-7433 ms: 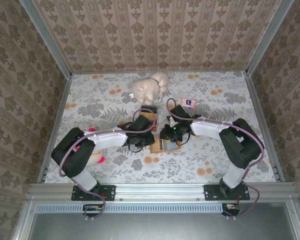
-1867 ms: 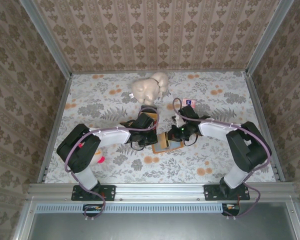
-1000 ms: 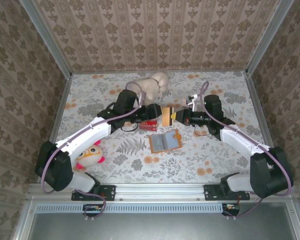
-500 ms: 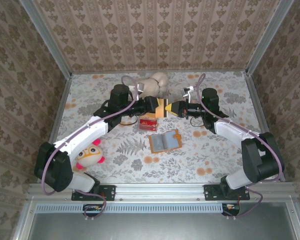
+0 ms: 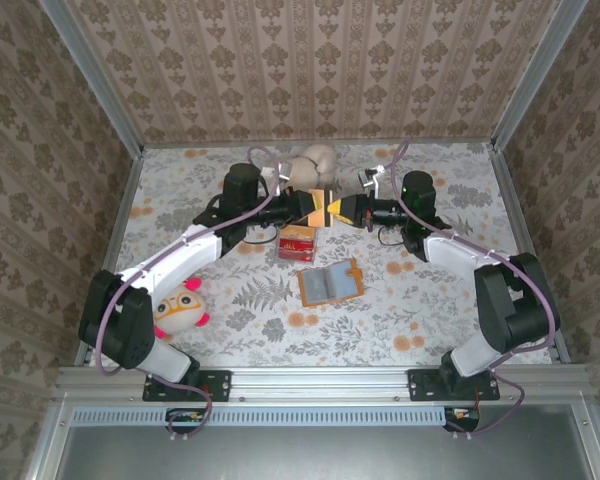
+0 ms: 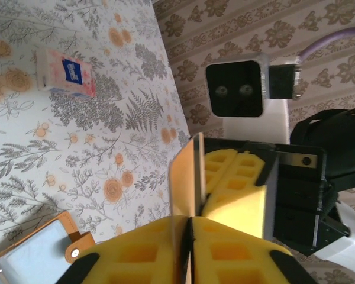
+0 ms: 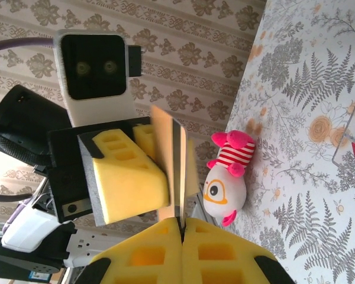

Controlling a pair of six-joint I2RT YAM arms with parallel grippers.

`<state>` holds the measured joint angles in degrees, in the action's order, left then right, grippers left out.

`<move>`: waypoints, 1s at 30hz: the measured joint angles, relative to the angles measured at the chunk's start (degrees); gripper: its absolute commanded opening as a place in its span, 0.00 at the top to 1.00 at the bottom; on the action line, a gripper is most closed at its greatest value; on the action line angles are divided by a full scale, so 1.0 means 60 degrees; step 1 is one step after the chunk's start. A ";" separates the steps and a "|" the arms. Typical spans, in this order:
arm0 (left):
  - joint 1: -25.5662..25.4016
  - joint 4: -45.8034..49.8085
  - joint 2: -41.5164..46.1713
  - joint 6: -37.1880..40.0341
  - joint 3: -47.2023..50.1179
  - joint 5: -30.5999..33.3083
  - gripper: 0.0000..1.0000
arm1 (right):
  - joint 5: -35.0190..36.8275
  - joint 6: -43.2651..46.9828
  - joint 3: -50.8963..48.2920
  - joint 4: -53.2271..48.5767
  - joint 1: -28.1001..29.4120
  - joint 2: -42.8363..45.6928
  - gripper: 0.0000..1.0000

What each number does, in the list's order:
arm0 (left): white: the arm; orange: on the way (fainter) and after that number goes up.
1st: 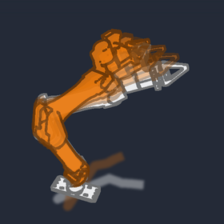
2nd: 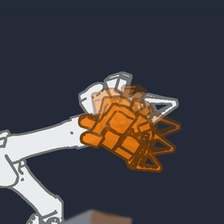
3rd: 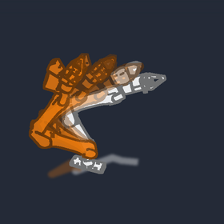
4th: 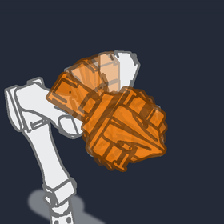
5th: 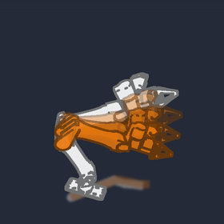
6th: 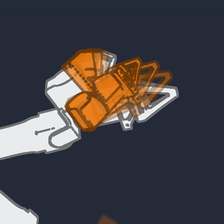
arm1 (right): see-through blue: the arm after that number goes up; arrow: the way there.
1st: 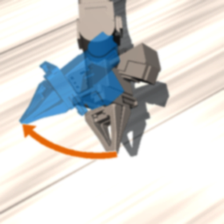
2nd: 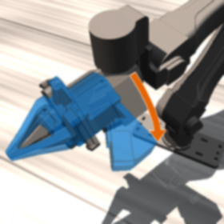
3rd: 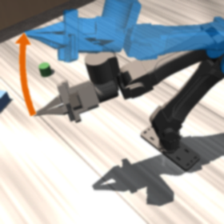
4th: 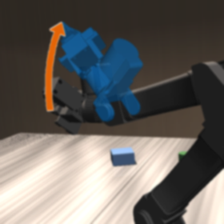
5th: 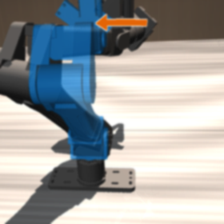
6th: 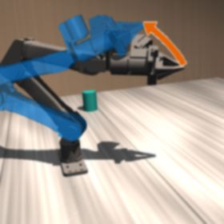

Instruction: Take the credit cards out of the card holder

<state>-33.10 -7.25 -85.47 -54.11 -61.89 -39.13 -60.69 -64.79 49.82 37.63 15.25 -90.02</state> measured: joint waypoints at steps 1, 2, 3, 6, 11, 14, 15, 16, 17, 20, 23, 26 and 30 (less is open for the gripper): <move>0.0004 -0.0018 0.0004 -0.0022 -0.0011 0.0007 0.96 | 0.0004 -0.0051 0.0004 0.0004 0.0004 -0.0018 0.87; 0.0018 -0.0036 0.0004 -0.0047 -0.0011 -0.0018 0.97 | 0.0018 -0.0087 0.0004 0.0022 0.0004 -0.0026 0.84; 0.0018 -0.0098 0.0004 -0.0069 -0.0011 -0.0015 0.99 | 0.0058 -0.0146 0.0004 0.0033 0.0025 -0.0026 0.81; 0.0018 -0.0459 0.0004 -0.0280 -0.0004 0.0062 1.00 | 0.0120 -0.0364 0.0004 0.0277 0.0168 -0.0029 0.79; 0.0117 -0.1133 0.0004 -0.0754 0.0168 0.0189 1.00 | 0.0310 -0.1005 0.0004 0.1253 0.0408 -0.0226 0.89; 0.0193 -0.1341 0.0004 -0.0936 0.0324 0.0306 0.92 | 0.0386 -0.1246 0.0004 0.1570 0.0426 -0.0346 0.97; 0.0226 -0.1413 0.0004 -0.0991 0.0386 0.0328 0.86 | 0.0412 -0.1246 0.0004 0.1566 0.0433 -0.0368 1.00; 0.0233 -0.1453 0.0011 -0.1005 0.0441 0.0372 0.77 | 0.0441 -0.1198 0.0004 0.1545 0.0452 -0.0382 1.00; 0.0233 -0.1421 0.0029 -0.0976 0.0503 0.0448 0.69 | 0.0448 -0.1089 0.0015 0.1468 0.0459 -0.0393 1.00; 0.0364 -0.0794 0.0189 -0.0729 0.0725 0.0922 0.44 | 0.0554 -0.0335 0.0277 0.0605 0.0506 -0.0437 1.00; 0.0608 0.0430 0.0517 -0.0208 0.0849 0.1738 0.32 | 0.0812 0.1104 0.0973 -0.1104 0.0557 -0.0565 1.00; 0.0805 0.1774 0.1031 0.0474 0.0994 0.2772 0.27 | 0.1239 0.2929 0.1993 -0.3220 0.0652 -0.0805 1.00; 0.0874 0.3439 0.1577 0.1362 0.0998 0.4215 0.19 | 0.1927 0.5501 0.3774 -0.5927 0.0922 -0.1599 1.00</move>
<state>-27.86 13.39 -76.01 -45.93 -55.90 -13.85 -49.12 -31.79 72.47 2.07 20.78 -99.61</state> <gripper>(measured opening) 0.775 0.045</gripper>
